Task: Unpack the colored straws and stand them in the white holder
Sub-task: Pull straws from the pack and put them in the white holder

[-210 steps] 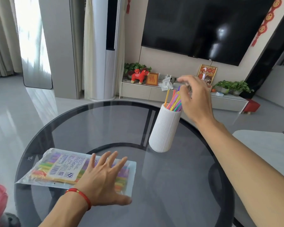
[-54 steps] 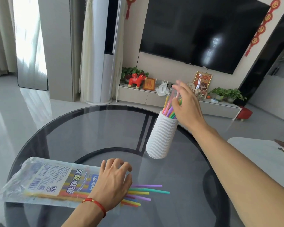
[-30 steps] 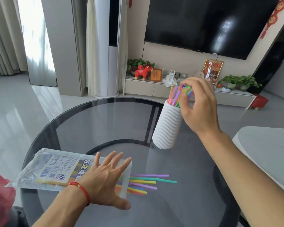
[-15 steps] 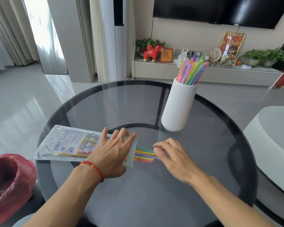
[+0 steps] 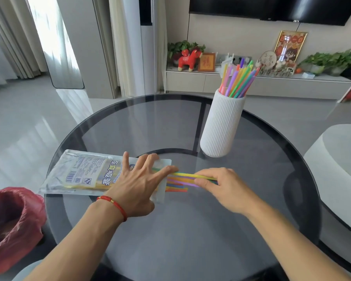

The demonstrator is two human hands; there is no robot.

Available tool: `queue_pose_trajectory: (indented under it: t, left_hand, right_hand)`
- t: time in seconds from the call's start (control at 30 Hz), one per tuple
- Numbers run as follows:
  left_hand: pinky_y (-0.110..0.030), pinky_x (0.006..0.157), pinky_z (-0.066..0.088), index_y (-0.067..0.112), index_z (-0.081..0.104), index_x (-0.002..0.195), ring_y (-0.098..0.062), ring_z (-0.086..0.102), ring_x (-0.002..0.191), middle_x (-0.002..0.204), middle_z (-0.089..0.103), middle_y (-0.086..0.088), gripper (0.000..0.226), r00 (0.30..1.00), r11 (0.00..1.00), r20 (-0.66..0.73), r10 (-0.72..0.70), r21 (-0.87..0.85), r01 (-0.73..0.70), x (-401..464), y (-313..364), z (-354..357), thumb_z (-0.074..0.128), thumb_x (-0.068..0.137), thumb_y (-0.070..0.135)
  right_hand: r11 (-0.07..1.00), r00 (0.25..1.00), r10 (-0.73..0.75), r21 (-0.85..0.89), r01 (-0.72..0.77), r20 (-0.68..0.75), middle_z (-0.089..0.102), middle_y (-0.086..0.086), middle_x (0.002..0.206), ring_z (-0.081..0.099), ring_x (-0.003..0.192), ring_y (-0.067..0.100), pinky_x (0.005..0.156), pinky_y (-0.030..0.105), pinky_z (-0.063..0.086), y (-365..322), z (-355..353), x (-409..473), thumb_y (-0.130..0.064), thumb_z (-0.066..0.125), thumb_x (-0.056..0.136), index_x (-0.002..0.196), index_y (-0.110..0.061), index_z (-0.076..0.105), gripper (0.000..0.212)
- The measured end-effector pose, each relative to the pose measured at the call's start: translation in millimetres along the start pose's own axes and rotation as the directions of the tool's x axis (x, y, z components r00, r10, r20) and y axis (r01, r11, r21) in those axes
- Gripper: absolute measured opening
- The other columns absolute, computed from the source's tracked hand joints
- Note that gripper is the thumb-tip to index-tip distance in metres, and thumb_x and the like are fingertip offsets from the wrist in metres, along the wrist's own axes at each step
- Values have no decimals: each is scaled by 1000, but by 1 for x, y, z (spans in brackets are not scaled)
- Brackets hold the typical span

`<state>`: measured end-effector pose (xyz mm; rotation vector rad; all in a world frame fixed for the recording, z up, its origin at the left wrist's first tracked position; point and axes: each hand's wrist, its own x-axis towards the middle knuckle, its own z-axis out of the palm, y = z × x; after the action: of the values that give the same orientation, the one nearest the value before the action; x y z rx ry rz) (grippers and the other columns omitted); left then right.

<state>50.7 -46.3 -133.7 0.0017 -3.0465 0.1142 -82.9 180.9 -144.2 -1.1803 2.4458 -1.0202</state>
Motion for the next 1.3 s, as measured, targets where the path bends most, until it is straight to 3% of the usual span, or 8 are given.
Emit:
queue_pose_trajectory:
  t: [0.13, 0.23, 0.4, 0.63, 0.73, 0.9, 1.13, 1.3]
  left_hand:
    - [-76, 111, 9, 48, 17, 142, -31, 12, 148, 155, 19, -7, 94, 996, 998, 85, 15, -67, -10, -2, -1, -1, 62, 61, 62]
    - [-75, 113, 6, 46, 34, 135, -19, 14, 148, 154, 27, 2, 81, 997, 965, 79, -15, -261, 36, -1, 7, 1, 33, 70, 93]
    - [-66, 114, 16, 29, 47, 117, -21, 34, 133, 141, 40, 2, 40, 999, 982, 27, -30, -186, 34, 9, 15, 9, 34, 96, 60]
    - [-61, 112, 25, 20, 45, 106, -24, 43, 110, 120, 47, 3, 31, 994, 962, -16, -110, -254, 102, 12, 16, 4, 28, 102, 46]
    - [-59, 110, 28, 20, 45, 107, -24, 44, 109, 119, 48, 2, 36, 990, 971, -47, -131, -207, 119, 12, 21, 2, 23, 101, 47]
    - [-55, 110, 29, 23, 44, 110, -23, 47, 112, 118, 49, 4, 38, 994, 980, -55, -99, -179, 88, 11, 37, 10, 18, 99, 49]
    - [-55, 108, 32, 30, 49, 109, -21, 46, 112, 119, 51, 7, 20, 986, 941, -64, -155, -315, 127, 11, 24, 22, 46, 95, 43]
    - [-58, 113, 24, 29, 49, 107, -21, 44, 117, 122, 47, 4, 18, 987, 937, -24, -156, -320, 140, 15, 30, 28, 43, 97, 42]
  right_hand:
    - [995, 995, 97, 38, -96, -37, 65, -25, 75, 53, 51, 3, 56, 15, 44, 11, -22, -6, -29, 74, 99, 105, -40, 84, 16]
    - [977, 987, 156, 140, -158, 28, 63, -6, 65, 51, 54, 10, 56, 25, 44, 11, -31, -10, -30, 79, 96, 102, -44, 85, 16]
    - [828, 951, 178, 483, -283, 253, 63, 4, 66, 49, 55, 9, 54, 15, 42, 5, -52, -21, -35, 77, 92, 113, -24, 85, 25]
    - [278, 964, 39, 924, -263, 262, 74, 25, 128, 79, 107, 33, 81, 34, 66, 2, -58, -24, -62, 97, 54, 130, 1, 74, 101]
    - [343, 986, 123, 928, -145, 108, 76, 17, 100, 77, 80, 22, 72, 28, 64, -13, -22, -13, -49, 102, 52, 125, 1, 71, 94]
    - [512, 937, 319, 858, -43, -144, 69, 4, 69, 61, 59, 12, 56, 23, 52, -41, 48, 8, -22, 76, 96, 92, -2, 74, 21]
    - [702, 741, 431, 708, 84, -515, 58, 4, 49, 49, 38, 16, 38, 24, 37, -14, -23, 4, -19, 63, 90, 63, -16, 66, 27]
    - [941, 714, 206, 334, 42, -669, 65, -1, 52, 58, 38, 10, 36, 21, 43, -20, -85, -3, -25, 64, 94, 68, -18, 68, 27]
